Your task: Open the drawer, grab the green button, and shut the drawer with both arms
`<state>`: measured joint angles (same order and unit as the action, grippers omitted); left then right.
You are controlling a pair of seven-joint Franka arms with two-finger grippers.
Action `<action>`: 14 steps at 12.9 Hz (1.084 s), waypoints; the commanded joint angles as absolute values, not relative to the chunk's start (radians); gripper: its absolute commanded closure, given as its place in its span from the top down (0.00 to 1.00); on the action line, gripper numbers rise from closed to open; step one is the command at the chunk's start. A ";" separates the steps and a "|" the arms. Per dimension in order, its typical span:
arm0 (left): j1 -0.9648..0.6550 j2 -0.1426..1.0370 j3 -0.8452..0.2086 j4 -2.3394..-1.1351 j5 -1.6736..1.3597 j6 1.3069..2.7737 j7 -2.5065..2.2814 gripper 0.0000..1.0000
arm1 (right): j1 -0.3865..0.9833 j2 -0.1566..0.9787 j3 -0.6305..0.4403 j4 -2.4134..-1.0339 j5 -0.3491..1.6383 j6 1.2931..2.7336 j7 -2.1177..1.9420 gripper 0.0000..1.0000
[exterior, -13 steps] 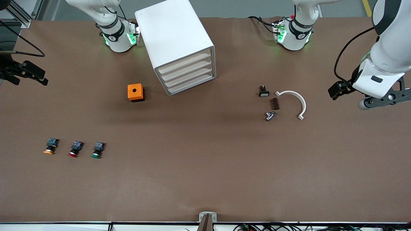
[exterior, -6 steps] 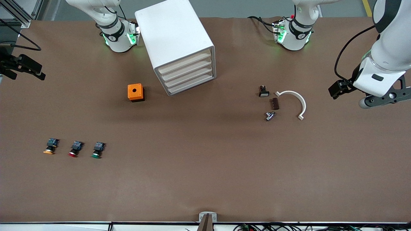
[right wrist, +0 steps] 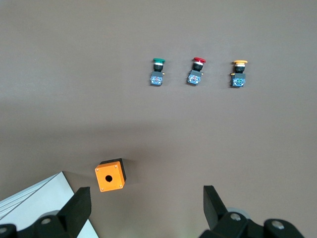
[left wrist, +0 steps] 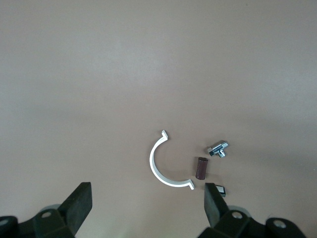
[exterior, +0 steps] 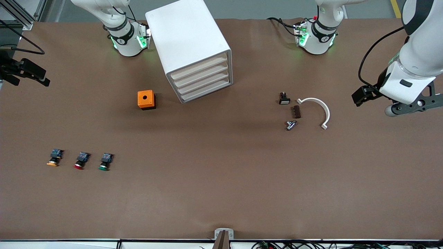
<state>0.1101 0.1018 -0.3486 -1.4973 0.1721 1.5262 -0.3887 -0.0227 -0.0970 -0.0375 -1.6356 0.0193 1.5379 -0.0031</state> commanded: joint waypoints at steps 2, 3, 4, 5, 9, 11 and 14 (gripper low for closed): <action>0.121 0.077 -0.350 -1.509 0.156 1.520 -0.370 1.00 | -0.018 -0.103 -0.040 -1.631 0.031 1.522 0.012 1.00; 0.121 0.077 -0.351 -1.509 0.156 1.520 -0.370 1.00 | -0.018 -0.103 -0.040 -1.631 0.031 1.522 0.012 1.00; 0.121 0.078 -0.351 -1.509 0.156 1.520 -0.370 1.00 | -0.018 -0.103 -0.040 -1.631 0.031 1.522 0.012 1.00; 0.121 0.078 -0.351 -1.509 0.155 1.520 -0.370 1.00 | -0.017 -0.103 -0.040 -1.632 0.031 1.520 0.014 1.00; 0.120 0.077 -0.354 -1.497 0.156 1.519 -0.367 1.00 | 0.012 -0.103 -0.037 -1.634 0.034 1.517 0.015 1.00; 0.121 0.077 -0.351 -1.497 0.155 1.517 -0.367 1.00 | 0.012 -0.101 -0.037 -1.634 0.034 1.519 0.015 1.00; 0.121 0.075 -0.351 -1.496 0.155 1.517 -0.367 1.00 | 0.008 -0.101 -0.040 -1.635 0.034 1.519 0.012 1.00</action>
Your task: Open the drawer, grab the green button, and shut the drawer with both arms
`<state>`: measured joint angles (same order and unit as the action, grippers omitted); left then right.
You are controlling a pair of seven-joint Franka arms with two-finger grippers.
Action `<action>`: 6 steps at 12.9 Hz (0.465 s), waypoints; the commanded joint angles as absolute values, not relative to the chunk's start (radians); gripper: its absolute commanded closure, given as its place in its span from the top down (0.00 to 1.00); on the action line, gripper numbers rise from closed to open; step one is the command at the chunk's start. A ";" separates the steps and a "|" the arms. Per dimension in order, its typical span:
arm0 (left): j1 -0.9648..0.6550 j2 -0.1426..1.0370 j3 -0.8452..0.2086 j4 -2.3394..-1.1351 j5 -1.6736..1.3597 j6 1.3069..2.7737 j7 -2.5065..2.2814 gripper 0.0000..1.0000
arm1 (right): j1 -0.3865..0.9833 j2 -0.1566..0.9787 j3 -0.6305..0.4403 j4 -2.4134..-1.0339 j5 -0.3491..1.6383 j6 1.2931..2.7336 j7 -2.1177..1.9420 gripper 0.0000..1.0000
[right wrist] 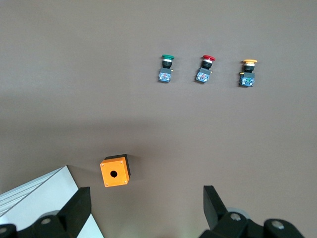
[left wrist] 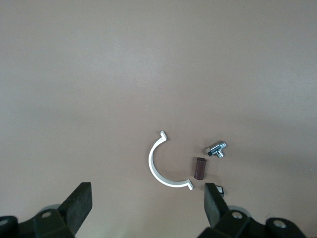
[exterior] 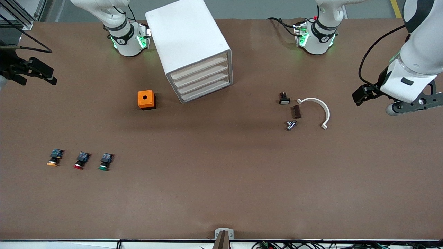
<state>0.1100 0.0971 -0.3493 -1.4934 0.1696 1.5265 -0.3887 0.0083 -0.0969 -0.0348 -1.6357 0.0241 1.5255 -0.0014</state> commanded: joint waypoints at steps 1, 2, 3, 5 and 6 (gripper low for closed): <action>0.121 0.074 -0.351 -1.496 0.155 1.517 -0.367 1.00 | 0.005 -0.101 -0.043 -1.635 0.032 1.519 0.012 1.00; 0.123 0.072 -0.351 -1.494 0.155 1.516 -0.367 1.00 | 0.003 -0.101 -0.044 -1.635 0.034 1.519 0.003 1.00; 0.123 0.071 -0.350 -1.494 0.155 1.516 -0.367 1.00 | 0.002 -0.101 -0.046 -1.635 0.032 1.520 0.002 1.00; 0.144 0.063 -0.348 -1.494 0.140 1.516 -0.365 1.00 | -0.003 -0.101 -0.046 -1.634 0.029 1.520 -0.002 1.00; 0.149 0.060 -0.347 -1.494 0.111 1.516 -0.365 1.00 | -0.003 -0.101 -0.046 -1.634 0.026 1.520 -0.002 1.00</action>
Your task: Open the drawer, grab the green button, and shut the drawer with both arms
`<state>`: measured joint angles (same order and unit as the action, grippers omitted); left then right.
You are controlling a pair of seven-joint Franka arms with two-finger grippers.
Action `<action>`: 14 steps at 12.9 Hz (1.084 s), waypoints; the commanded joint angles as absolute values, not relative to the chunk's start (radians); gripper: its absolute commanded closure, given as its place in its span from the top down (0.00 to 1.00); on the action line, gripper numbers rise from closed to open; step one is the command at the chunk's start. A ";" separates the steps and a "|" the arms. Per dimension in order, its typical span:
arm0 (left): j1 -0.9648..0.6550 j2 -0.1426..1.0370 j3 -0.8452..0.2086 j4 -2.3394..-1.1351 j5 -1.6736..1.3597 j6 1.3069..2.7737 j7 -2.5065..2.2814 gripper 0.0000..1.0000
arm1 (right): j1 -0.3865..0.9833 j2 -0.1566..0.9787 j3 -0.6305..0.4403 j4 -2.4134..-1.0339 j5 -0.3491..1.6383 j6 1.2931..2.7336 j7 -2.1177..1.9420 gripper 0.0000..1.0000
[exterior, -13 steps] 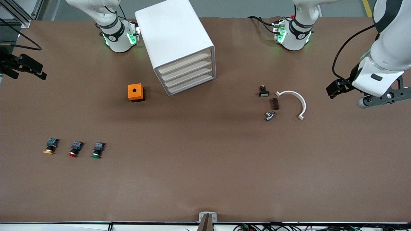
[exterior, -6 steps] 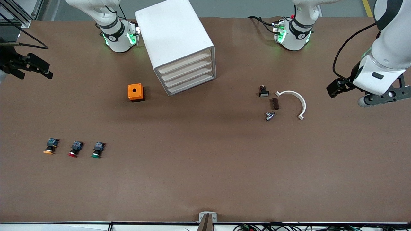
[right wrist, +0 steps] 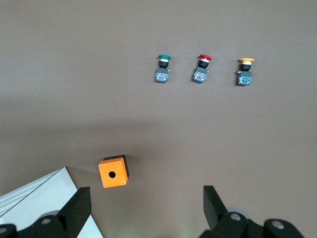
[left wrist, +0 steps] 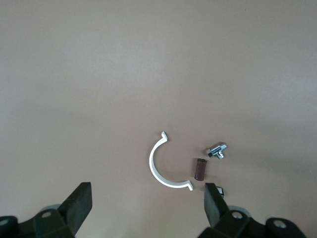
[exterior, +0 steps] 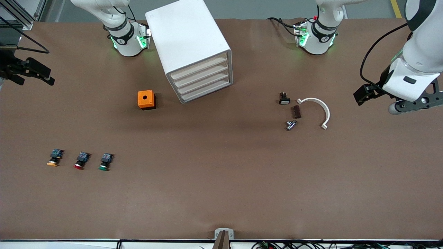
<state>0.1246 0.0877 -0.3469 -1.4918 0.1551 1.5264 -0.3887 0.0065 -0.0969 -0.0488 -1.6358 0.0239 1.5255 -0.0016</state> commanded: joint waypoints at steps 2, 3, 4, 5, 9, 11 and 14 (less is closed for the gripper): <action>0.138 0.043 -0.310 -1.499 0.103 1.516 -0.336 1.00 | -0.005 -0.101 -0.046 -1.634 0.021 1.525 -0.003 1.00; 0.097 0.034 -0.264 -1.502 0.103 1.516 -0.304 1.00 | -0.006 -0.101 -0.046 -1.634 0.020 1.525 -0.005 1.00; 0.056 0.023 -0.203 -1.509 0.101 1.506 -0.257 1.00 | -0.011 -0.101 -0.046 -1.634 0.020 1.526 -0.006 1.00; 0.029 0.014 -0.163 -1.511 0.086 1.491 -0.220 1.00 | -0.012 -0.101 -0.046 -1.634 0.020 1.526 -0.006 1.00; 0.020 -0.024 -0.144 -1.549 0.058 1.473 -0.215 1.00 | -0.020 -0.100 -0.046 -1.634 0.020 1.528 -0.006 1.00; 0.023 -0.058 -0.144 -1.578 0.035 1.477 -0.215 1.00 | -0.021 -0.100 -0.046 -1.632 0.018 1.528 -0.006 1.00; 0.028 -0.080 -0.144 -1.608 0.034 1.497 -0.215 1.00 | -0.021 -0.100 -0.048 -1.631 0.018 1.529 -0.006 1.00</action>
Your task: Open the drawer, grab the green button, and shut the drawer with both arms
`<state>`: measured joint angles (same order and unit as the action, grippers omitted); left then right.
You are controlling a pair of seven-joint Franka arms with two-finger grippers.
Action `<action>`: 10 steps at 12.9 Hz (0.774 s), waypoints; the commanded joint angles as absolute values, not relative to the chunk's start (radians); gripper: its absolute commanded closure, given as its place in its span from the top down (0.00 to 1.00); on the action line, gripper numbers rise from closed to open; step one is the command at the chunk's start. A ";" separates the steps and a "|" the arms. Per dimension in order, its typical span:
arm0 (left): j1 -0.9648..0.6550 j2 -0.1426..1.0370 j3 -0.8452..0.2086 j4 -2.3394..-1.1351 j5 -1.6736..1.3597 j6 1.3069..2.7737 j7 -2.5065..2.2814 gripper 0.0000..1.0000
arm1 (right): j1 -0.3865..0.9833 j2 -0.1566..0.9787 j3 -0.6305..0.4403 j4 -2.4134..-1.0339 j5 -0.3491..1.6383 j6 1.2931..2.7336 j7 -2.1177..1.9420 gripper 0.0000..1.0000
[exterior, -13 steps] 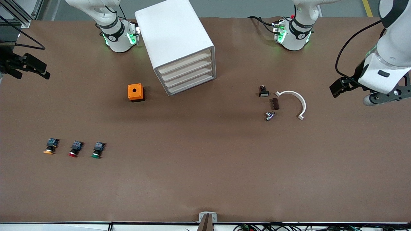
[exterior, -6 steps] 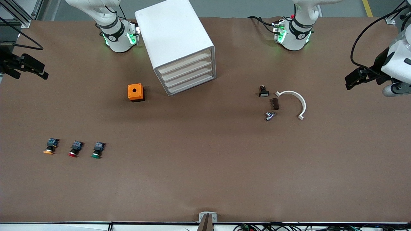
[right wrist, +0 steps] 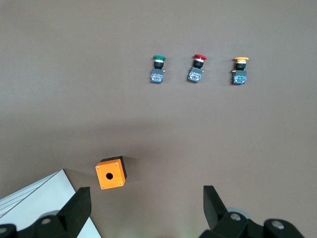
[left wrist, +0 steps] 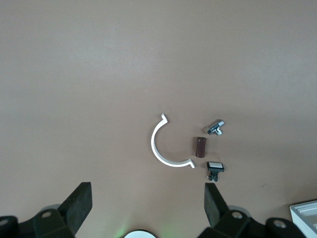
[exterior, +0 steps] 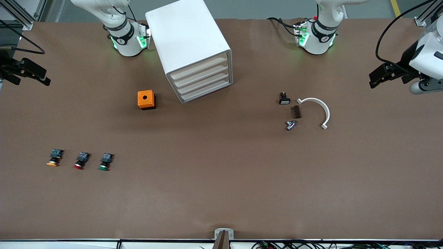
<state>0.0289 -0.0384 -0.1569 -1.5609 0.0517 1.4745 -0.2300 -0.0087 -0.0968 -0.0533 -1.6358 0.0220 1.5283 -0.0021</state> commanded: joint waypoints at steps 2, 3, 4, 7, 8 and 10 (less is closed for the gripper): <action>0.028 -0.074 -0.146 -1.602 0.034 1.499 -0.215 1.00 | -0.021 -0.100 -0.048 -1.631 0.017 1.531 -0.006 1.00; 0.028 -0.075 -0.146 -1.603 0.034 1.497 -0.215 1.00 | -0.023 -0.100 -0.048 -1.631 0.017 1.532 -0.006 1.00; 0.029 -0.074 -0.146 -1.603 0.032 1.497 -0.213 1.00 | -0.023 -0.100 -0.048 -1.631 0.017 1.532 -0.006 1.00; 0.031 -0.074 -0.144 -1.601 0.005 1.494 -0.209 1.00 | -0.034 -0.100 -0.048 -1.631 0.018 1.543 -0.008 1.00; 0.032 -0.072 -0.144 -1.598 0.006 1.494 -0.209 1.00 | -0.035 -0.100 -0.048 -1.631 0.018 1.543 -0.008 1.00; 0.032 -0.069 -0.144 -1.592 0.006 1.493 -0.209 1.00 | -0.041 -0.098 -0.048 -1.631 0.020 1.543 -0.009 1.00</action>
